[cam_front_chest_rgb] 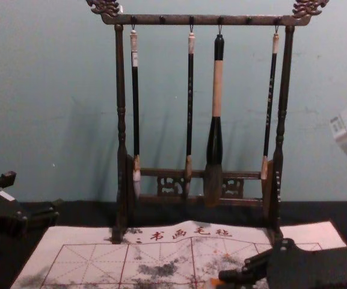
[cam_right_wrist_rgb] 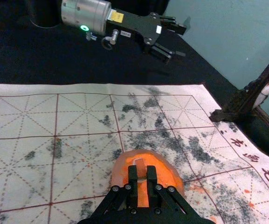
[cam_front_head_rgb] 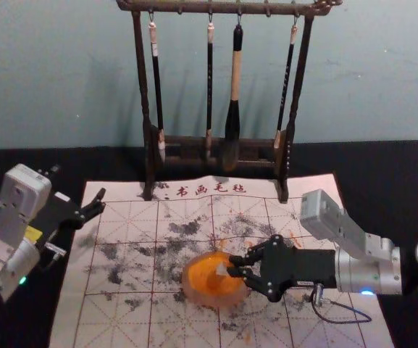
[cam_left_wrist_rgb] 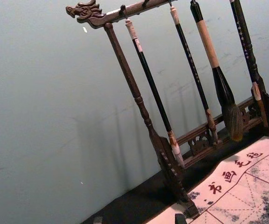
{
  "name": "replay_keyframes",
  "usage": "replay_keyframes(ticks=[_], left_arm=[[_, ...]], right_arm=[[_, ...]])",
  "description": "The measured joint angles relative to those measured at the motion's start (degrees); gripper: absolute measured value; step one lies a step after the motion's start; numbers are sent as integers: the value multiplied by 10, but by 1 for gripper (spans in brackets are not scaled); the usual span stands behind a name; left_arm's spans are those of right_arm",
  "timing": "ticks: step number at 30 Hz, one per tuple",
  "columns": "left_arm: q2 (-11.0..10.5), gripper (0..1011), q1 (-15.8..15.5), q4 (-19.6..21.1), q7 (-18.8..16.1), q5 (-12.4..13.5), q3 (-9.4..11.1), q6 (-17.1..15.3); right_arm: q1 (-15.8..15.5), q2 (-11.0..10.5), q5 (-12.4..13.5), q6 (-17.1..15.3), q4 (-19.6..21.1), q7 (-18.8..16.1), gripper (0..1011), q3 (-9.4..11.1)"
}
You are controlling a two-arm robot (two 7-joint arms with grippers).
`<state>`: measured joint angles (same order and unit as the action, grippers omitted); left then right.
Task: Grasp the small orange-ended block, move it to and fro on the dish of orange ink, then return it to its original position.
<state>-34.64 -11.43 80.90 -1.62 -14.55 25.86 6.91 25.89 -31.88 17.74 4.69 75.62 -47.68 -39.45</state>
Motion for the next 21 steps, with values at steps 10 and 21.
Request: replay_keyframes(ticks=[10,21], left_arm=[[0,1001,0,0,0,0,0,0],[0,1001,0,0,0,0,0,0]], right_arm=[[16,13,-6,-3,-21,9,90,-1],[16,7,-8,-9,-21,18,90,8]])
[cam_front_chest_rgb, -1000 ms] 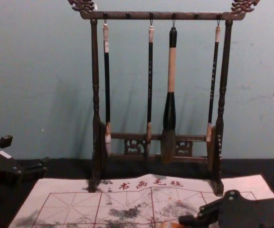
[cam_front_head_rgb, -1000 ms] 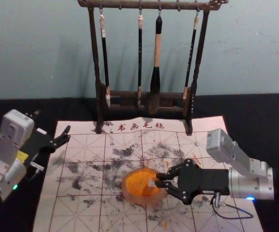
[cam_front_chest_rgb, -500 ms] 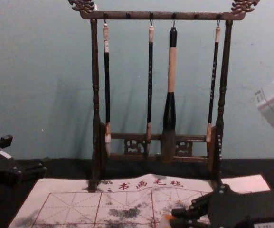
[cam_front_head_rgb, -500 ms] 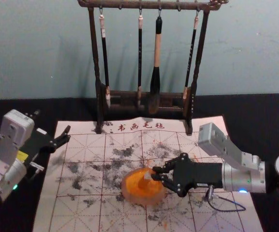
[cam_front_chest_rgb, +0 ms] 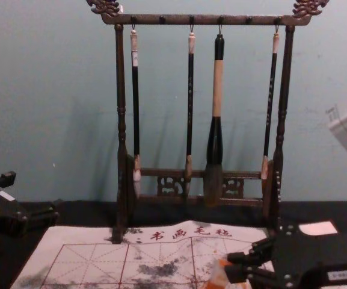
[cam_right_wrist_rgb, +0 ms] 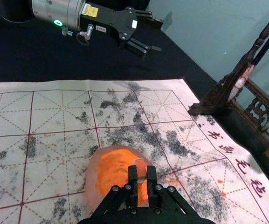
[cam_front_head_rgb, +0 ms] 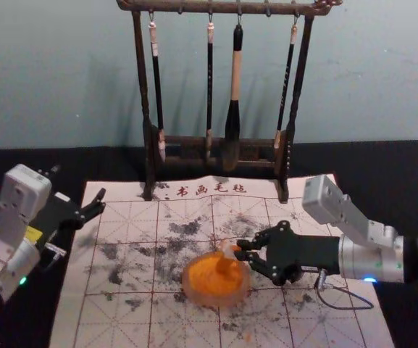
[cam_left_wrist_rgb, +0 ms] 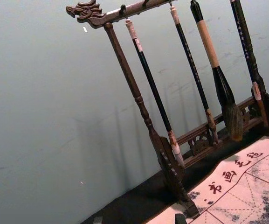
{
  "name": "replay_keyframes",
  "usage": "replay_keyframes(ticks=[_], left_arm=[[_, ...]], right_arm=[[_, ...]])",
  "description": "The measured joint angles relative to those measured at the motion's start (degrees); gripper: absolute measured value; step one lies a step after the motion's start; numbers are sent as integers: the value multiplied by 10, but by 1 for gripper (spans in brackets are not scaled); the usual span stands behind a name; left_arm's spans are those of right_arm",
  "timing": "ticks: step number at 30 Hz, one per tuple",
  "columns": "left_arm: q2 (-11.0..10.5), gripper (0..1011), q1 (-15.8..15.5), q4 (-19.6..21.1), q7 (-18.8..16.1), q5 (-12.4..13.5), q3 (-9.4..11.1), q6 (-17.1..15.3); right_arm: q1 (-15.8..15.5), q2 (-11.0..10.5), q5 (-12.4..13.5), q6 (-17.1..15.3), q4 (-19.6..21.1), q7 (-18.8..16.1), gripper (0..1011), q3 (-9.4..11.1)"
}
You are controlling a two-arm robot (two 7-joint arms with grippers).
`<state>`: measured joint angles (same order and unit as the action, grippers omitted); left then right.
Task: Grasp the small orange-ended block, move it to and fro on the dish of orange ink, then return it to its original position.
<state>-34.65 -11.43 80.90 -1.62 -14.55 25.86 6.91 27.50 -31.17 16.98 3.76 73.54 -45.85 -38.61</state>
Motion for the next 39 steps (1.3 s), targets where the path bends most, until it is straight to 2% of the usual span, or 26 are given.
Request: replay_keyframes(ticks=[12,19,24,39], left_arm=[[0,1001,0,0,0,0,0,0],[0,1002,0,0,0,0,0,0],[0,1001,0,0,0,0,0,0],[0,1001,0,0,0,0,0,0]], right_arm=[[-28,-33,10,-7,44,0,90,12],[-40,-44,13,-10,62,-2,90,12],[-43,-44,14,-11,67,-6,90,9],[-23,-22,0,-17,52,-8,90,-10]])
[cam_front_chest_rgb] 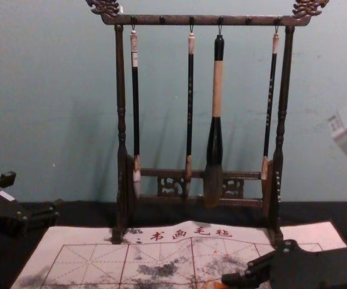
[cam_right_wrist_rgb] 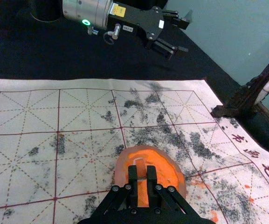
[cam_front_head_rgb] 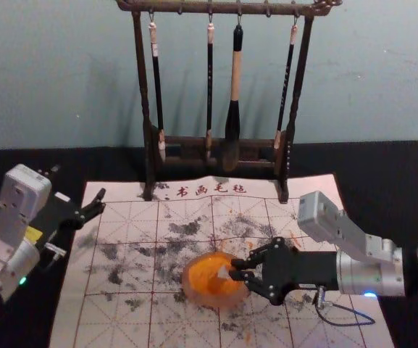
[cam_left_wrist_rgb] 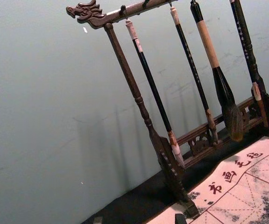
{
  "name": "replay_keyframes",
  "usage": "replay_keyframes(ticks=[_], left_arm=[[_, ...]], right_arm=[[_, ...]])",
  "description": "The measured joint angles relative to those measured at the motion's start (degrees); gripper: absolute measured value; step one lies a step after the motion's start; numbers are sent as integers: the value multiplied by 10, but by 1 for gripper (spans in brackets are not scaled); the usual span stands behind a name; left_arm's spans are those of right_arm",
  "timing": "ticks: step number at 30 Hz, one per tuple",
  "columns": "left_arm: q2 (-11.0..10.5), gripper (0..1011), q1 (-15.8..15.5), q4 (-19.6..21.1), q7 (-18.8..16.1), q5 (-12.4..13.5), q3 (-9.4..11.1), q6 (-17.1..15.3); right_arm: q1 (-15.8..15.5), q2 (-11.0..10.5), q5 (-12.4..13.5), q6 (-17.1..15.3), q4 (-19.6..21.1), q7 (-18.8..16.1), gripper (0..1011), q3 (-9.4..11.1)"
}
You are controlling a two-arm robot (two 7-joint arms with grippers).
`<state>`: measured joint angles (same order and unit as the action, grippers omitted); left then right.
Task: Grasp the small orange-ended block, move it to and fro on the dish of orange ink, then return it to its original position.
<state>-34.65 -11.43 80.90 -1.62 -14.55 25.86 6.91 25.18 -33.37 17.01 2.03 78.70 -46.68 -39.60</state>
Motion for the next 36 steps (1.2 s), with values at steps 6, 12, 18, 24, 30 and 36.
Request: replay_keyframes(ticks=[6,12,18,24,30,36], left_arm=[[0,1001,0,0,0,0,0,0],[0,1001,0,0,0,0,0,0],[0,1001,0,0,0,0,0,0],[0,1001,0,0,0,0,0,0],[0,1001,0,0,0,0,0,0],[0,1001,0,0,0,0,0,0]], right_arm=[[14,13,-9,-6,-15,2,90,-7],[28,25,-18,-14,-33,11,90,-9],[36,31,-22,-20,-43,19,90,-7],[34,25,-21,-25,-37,24,90,1],[24,6,-21,-35,-11,25,90,6],[14,-12,-23,-48,16,25,90,8]])
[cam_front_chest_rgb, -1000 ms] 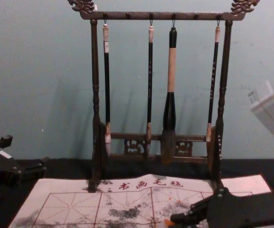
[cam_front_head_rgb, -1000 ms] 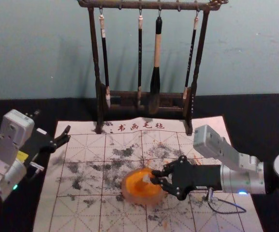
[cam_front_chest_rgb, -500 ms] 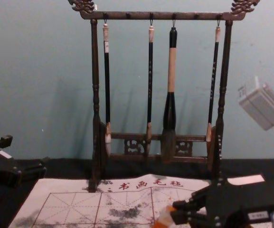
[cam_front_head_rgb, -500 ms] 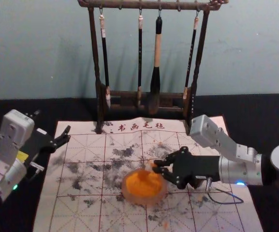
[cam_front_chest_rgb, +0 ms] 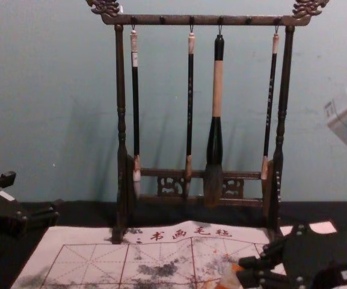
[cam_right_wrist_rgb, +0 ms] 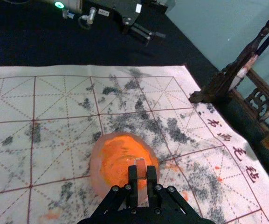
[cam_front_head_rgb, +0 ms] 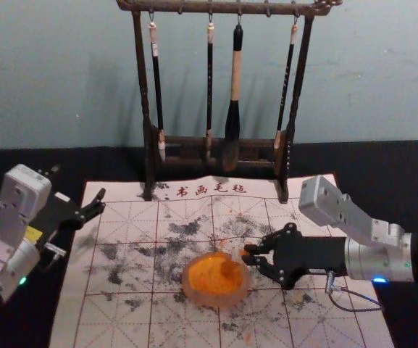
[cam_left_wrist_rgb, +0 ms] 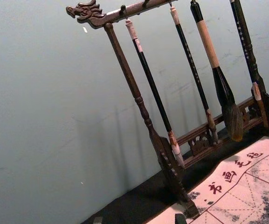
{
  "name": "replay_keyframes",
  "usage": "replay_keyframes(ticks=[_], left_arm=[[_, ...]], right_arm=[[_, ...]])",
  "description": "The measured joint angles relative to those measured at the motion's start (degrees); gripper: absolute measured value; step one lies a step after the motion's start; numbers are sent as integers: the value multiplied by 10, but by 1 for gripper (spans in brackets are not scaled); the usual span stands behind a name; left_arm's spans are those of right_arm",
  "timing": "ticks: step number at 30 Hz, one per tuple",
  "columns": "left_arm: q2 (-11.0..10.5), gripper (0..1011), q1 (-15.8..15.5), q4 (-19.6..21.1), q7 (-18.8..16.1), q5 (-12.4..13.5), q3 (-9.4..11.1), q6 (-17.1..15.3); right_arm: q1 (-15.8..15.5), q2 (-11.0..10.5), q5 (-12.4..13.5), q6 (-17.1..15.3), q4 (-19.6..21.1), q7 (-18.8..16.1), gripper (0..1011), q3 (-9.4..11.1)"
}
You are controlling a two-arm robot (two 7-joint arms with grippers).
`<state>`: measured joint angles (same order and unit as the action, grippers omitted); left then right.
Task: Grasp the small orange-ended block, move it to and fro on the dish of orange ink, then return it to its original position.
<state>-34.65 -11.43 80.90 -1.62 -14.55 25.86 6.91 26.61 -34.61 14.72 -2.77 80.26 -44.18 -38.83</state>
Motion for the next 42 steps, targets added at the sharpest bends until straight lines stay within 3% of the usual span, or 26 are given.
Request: replay_keyframes(ticks=[7,14,29,42], left_arm=[[0,1001,0,0,0,0,0,0],[0,1001,0,0,0,0,0,0],[0,1001,0,0,0,0,0,0],[0,1001,0,0,0,0,0,0]], right_arm=[[-7,-16,-5,-14,21,-5,90,-3],[-3,-18,-10,-19,26,-10,90,-8],[22,8,-24,-24,6,-17,90,-29],[35,26,-28,-29,-16,-7,90,-31]])
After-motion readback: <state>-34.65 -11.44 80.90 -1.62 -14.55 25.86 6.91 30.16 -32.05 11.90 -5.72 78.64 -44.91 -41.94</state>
